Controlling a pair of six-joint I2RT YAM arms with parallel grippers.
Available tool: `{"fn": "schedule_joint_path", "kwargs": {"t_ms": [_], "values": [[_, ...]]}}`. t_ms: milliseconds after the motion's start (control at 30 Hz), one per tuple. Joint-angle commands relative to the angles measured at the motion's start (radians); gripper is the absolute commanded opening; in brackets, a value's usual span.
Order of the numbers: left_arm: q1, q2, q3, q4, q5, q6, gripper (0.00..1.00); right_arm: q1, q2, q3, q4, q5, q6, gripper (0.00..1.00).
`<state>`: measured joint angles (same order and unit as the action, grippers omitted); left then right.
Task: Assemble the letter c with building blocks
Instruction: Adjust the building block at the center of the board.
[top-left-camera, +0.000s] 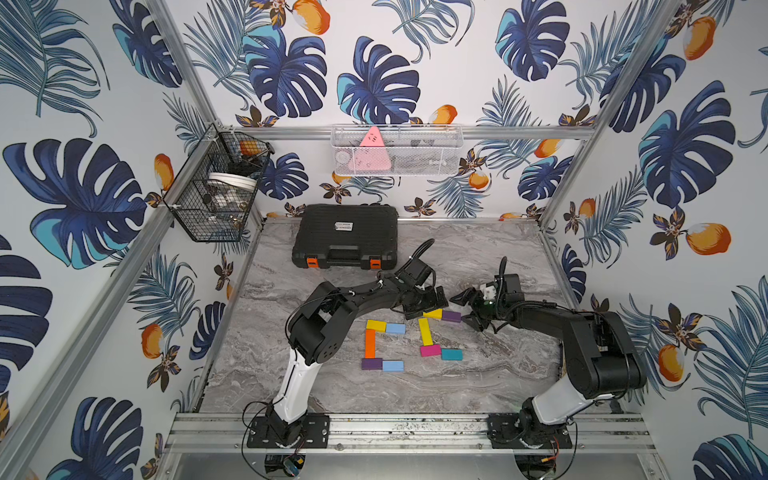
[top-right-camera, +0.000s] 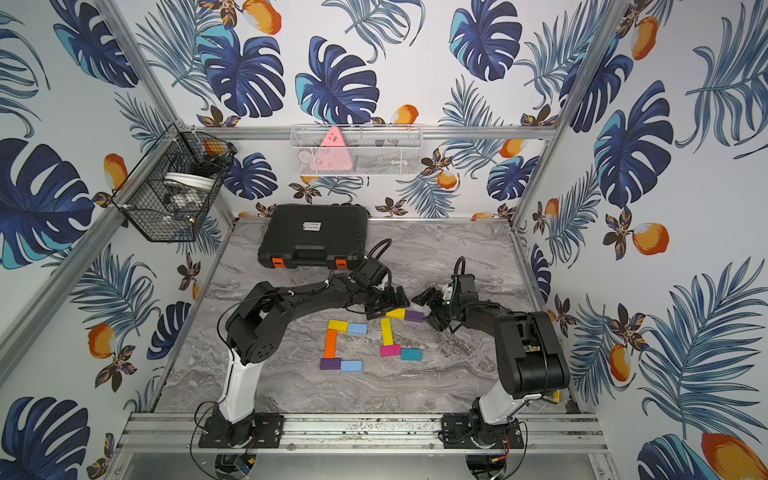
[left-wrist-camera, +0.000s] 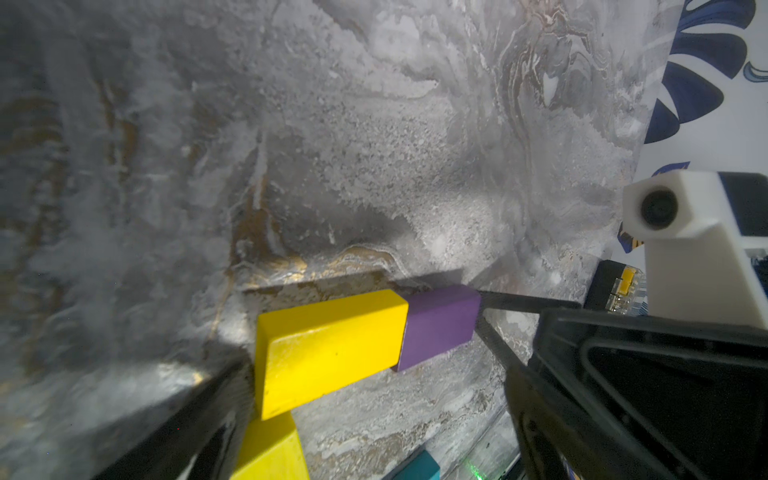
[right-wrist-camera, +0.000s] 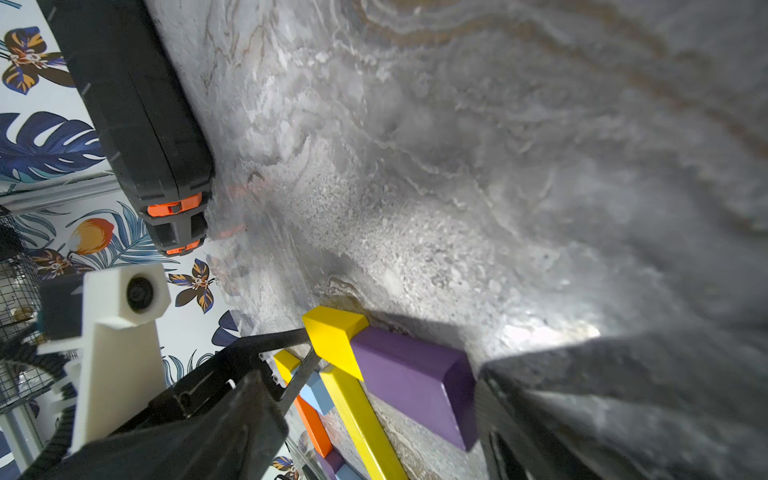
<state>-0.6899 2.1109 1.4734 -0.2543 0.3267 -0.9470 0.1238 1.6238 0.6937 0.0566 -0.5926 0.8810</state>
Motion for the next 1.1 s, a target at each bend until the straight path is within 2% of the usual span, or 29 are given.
{"fn": "schedule_joint_path", "kwargs": {"t_ms": [0, 133, 267, 400, 467, 667, 1067], "values": [[0.001, 0.001, -0.005, -0.025, -0.009, -0.016, 0.99, 0.000, 0.014, 0.004, -0.032, 0.011, 0.015, 0.82], [0.010, 0.000, 0.004, -0.031, -0.012, -0.016, 0.99, -0.003, -0.008, 0.004, -0.052, 0.015, 0.001, 0.84], [0.062, -0.029, 0.010, -0.055, -0.020, 0.002, 0.99, -0.006, -0.068, 0.000, -0.110, 0.032, -0.034, 0.87], [0.094, -0.077, 0.016, -0.145, -0.034, 0.053, 0.99, -0.006, -0.129, -0.015, -0.169, 0.049, -0.073, 0.87], [0.093, -0.095, 0.004, -0.181, -0.031, 0.070, 0.99, -0.006, -0.159, -0.028, -0.199, 0.058, -0.097, 0.87], [0.058, -0.159, -0.125, -0.117, 0.005, 0.028, 0.99, -0.006, -0.229, -0.071, -0.291, 0.094, -0.175, 0.87], [-0.006, -0.108, -0.105, -0.090, 0.008, 0.014, 0.99, -0.006, -0.350, -0.127, -0.397, 0.133, -0.236, 0.87]]}}
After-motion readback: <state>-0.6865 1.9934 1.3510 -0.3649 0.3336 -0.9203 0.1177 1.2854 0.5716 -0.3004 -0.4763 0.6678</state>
